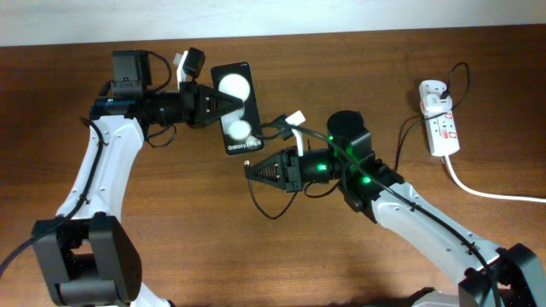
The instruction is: Plug charger to phone and switch on socket
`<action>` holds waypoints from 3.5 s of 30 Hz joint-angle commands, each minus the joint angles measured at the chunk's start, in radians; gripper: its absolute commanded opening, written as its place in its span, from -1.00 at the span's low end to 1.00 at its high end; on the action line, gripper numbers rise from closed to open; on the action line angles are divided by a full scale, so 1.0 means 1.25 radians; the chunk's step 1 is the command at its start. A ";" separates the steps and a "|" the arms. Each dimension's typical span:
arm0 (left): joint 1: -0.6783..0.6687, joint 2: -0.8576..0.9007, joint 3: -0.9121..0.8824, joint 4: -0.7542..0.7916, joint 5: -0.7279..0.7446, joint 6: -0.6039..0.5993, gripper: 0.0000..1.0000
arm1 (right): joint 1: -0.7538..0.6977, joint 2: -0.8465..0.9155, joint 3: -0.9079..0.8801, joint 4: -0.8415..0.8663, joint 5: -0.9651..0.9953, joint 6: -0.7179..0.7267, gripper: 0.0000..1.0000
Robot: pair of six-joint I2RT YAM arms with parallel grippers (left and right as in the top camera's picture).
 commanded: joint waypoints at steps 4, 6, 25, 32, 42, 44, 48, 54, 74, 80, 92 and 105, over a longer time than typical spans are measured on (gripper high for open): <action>-0.001 -0.018 0.006 0.002 0.044 0.031 -1.00 | -0.011 0.000 0.000 0.008 0.007 0.004 -0.92; -0.005 -0.018 0.006 -0.001 0.024 0.031 -1.00 | -0.011 0.000 0.000 0.014 0.007 0.004 -0.92; -0.038 -0.018 0.006 -0.016 -0.010 0.031 -1.00 | -0.012 0.000 0.000 0.022 0.007 0.004 -0.92; -0.038 -0.018 0.006 -0.015 0.012 0.031 -1.00 | -0.012 0.000 0.000 0.022 -0.003 0.013 -0.92; -0.028 -0.018 0.006 0.000 0.053 0.031 -1.00 | -0.012 0.000 0.000 0.022 -0.038 0.019 -0.92; -0.029 -0.018 0.006 0.000 0.053 0.031 -1.00 | -0.012 0.000 0.000 0.022 -0.038 0.019 -0.92; -0.029 -0.018 0.006 0.000 0.053 0.035 -1.00 | -0.013 0.000 0.000 0.035 -0.038 0.019 -0.92; -0.025 -0.018 0.006 0.002 0.050 0.040 -1.00 | -0.013 0.000 0.000 0.037 -0.040 0.019 -0.92; -0.010 -0.018 0.006 0.002 0.052 0.040 -1.00 | -0.053 0.001 0.000 0.043 -0.119 0.019 -0.92; -0.013 -0.018 0.006 0.002 0.052 0.039 -1.00 | -0.053 0.001 0.000 0.043 -0.101 0.019 -0.92; -0.013 -0.018 0.006 0.003 0.052 0.012 -1.00 | -0.053 0.001 0.000 0.043 -0.083 0.025 -0.92; -0.013 -0.018 0.006 0.081 0.045 -0.022 -1.00 | -0.051 0.001 0.000 0.043 -0.083 0.025 -0.92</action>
